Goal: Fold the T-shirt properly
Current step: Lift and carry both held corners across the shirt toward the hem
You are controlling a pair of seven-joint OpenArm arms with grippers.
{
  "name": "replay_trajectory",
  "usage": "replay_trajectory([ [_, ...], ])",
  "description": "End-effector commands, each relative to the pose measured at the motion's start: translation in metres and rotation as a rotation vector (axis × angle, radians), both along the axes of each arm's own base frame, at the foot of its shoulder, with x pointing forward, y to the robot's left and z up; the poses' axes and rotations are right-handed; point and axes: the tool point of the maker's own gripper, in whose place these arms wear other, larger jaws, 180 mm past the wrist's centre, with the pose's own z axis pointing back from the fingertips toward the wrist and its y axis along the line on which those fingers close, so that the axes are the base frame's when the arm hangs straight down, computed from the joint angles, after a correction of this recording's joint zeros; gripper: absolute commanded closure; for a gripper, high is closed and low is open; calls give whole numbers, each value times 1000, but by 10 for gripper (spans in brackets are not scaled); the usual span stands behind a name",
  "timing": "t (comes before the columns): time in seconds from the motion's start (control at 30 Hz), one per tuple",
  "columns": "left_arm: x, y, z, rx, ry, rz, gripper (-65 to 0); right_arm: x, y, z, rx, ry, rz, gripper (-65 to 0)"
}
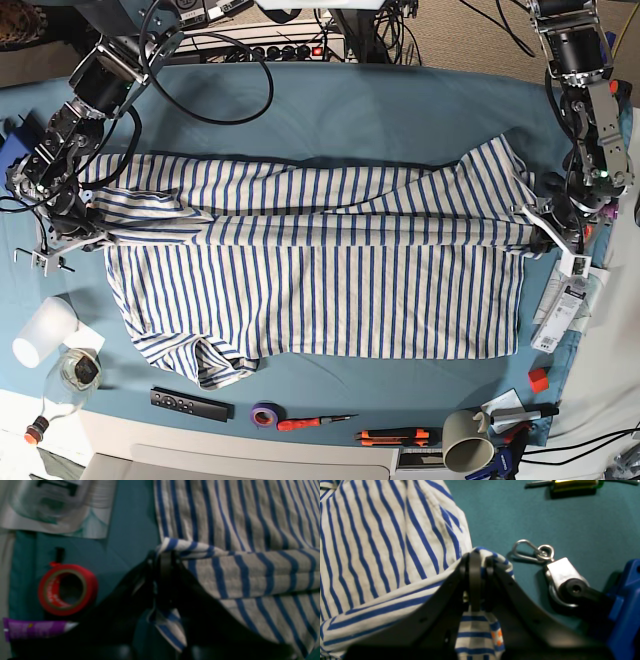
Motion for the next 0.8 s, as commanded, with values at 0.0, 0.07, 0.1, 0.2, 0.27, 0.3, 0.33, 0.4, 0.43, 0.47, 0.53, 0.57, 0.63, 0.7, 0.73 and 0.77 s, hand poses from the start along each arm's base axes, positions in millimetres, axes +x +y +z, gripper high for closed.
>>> replay_trajectory([
  [0.0, 12, 5, 18, 19, -58, -1, 0, 10, -19, 27, -56, -70, -25, 0],
  [0.07, 12, -2, 15, 21, -50, -23, 0, 10, -19, 28, -58, -72, -25, 0],
  [0.1, 13, -6, 14, 22, -46, -36, 0, 11, -19, 28, -59, -75, -25, 0],
  [0.2, 17, -17, 12, 31, -40, -58, 0, 12, -19, 30, -61, -82, -26, 0],
  [0.27, 22, -19, 13, 57, -39, -55, 0, 13, -19, 30, -61, -84, -26, 0],
  [0.3, 24, -18, 14, 75, -39, -47, 0, 13, -19, 30, -60, -83, -25, 0],
  [0.33, 27, -17, 16, 91, -42, -45, 0, 13, -19, 30, -60, -84, -25, 0],
  [0.4, 32, -13, 21, 114, -51, -35, 0, 13, -19, 31, -61, -84, -26, 0],
  [0.43, 34, -12, 23, 116, -57, -27, 0, 13, -19, 30, -61, -84, -26, 0],
  [0.47, 37, -12, 26, 115, -64, -24, 0, 13, -19, 31, -61, -85, -26, 0],
  [0.53, 39, -12, 28, 115, -70, -25, 0, 13, -19, 31, -61, -86, -26, 0],
  [0.57, 39, -12, 28, 115, -71, -25, 0, 13, -19, 31, -61, -87, -26, 0],
  [0.63, 39, -12, 28, 115, -70, -25, 0, 14, -20, 32, -63, -91, -26, 0],
  [0.7, 39, -12, 28, 114, -70, -25, 0, 15, -20, 33, -67, -101, -26, 0],
  [0.73, 39, -12, 28, 114, -71, -25, 0, 16, -20, 34, -70, -109, -27, 0],
  [0.77, 40, -12, 29, 114, -77, -25, 0, 17, -21, 36, -74, -119, -28, 0],
])
